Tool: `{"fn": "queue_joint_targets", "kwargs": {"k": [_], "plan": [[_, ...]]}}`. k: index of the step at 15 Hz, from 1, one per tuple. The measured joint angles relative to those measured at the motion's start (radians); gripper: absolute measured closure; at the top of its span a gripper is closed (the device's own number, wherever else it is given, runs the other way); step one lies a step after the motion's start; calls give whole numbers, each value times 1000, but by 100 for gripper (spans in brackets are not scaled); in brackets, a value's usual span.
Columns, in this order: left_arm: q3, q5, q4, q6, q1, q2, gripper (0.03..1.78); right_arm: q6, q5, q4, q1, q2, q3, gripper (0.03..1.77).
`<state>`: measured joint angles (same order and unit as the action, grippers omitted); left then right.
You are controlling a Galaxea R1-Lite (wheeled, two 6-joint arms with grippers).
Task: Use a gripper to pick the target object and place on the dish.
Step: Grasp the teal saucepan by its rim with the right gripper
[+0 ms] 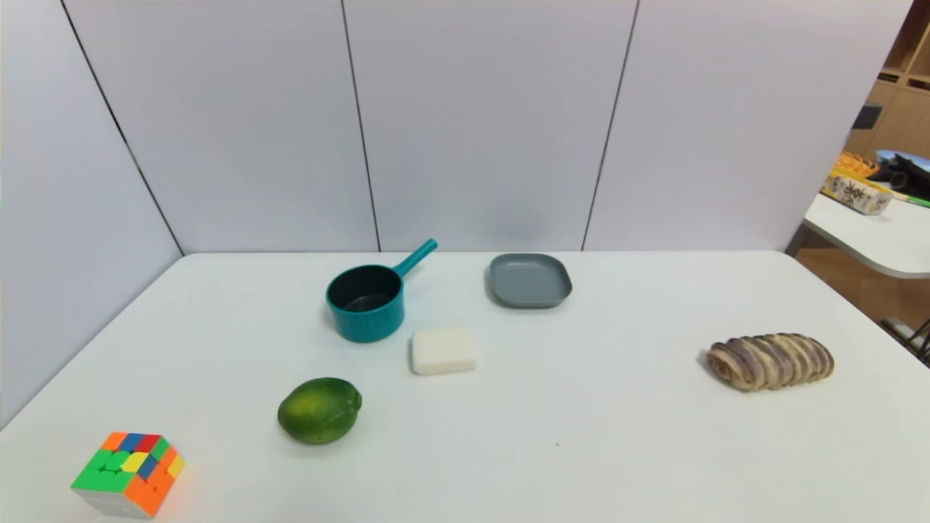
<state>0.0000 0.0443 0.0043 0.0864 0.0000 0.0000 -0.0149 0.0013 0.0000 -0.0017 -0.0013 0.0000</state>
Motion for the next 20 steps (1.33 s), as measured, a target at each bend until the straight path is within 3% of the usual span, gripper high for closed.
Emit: {"fn": "queue_joint_targets", "kwargs": {"k": [20], "plan": [[0, 0, 0, 0, 0, 0, 12, -10, 1, 1, 0, 9, 0, 9]]}}
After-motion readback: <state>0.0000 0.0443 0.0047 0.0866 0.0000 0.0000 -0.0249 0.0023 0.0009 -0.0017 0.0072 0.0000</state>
